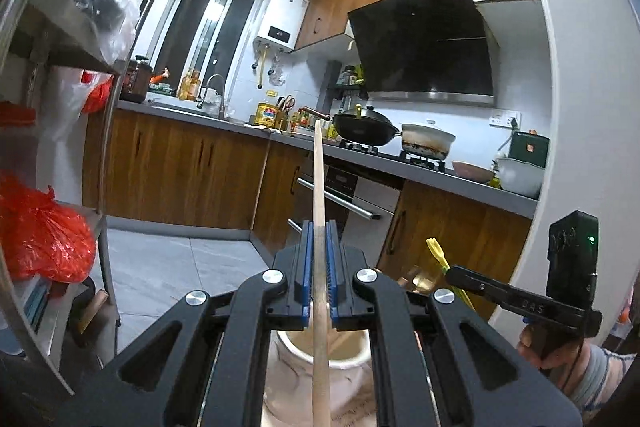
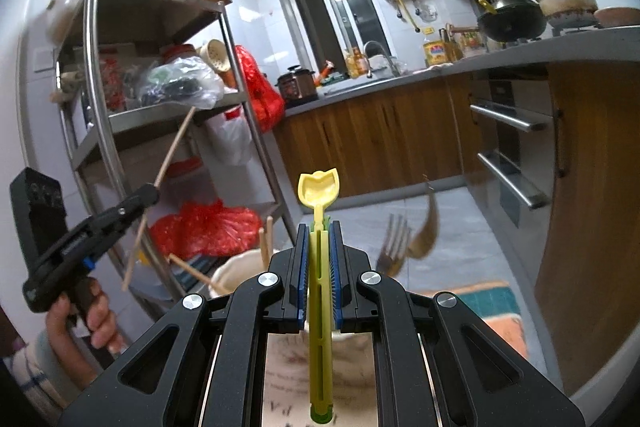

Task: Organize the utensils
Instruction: 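Lift the chopstick over the larger cup while the right tool carries the tongs, then drop the chopstick into the larger cup while the right tool drops the tongs into the smaller cup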

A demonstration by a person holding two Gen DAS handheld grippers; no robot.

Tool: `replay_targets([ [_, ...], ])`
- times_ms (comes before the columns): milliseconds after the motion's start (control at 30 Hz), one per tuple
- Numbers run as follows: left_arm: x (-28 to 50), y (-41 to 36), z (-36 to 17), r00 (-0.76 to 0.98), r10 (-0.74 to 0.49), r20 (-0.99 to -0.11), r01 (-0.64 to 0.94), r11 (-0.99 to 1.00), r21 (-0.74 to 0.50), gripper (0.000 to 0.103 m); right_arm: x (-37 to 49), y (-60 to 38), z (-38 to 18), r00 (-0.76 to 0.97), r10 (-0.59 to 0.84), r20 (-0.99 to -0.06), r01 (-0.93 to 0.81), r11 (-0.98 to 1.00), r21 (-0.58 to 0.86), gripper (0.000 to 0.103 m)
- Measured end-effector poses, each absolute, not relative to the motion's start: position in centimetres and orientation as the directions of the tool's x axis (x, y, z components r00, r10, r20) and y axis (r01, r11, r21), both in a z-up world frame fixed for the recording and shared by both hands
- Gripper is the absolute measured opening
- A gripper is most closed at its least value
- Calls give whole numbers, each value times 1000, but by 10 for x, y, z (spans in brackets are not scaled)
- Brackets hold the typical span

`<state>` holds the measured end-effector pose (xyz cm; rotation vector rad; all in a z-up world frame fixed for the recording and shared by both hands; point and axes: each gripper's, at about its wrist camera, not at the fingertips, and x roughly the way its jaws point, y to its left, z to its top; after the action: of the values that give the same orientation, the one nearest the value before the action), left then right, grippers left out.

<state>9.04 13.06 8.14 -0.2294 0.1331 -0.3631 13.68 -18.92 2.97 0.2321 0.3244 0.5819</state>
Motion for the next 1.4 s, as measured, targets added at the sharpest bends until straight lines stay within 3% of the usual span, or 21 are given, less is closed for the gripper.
replay_targets([
  [533, 187, 132, 42, 893, -443, -80, 362, 812, -458, 6, 201, -159, 5, 756, 612, -231, -510, 772, 379, 10],
  [1000, 179, 122, 33, 847, -527, -73, 464, 799, -382, 6, 208, -151, -6, 775, 605, -181, -517, 773, 368, 10],
  [1400, 186, 125, 22, 834, -546, -76, 473, 780, -409, 6, 208, -139, -15, 801, 563, -204, -505, 817, 278, 10],
])
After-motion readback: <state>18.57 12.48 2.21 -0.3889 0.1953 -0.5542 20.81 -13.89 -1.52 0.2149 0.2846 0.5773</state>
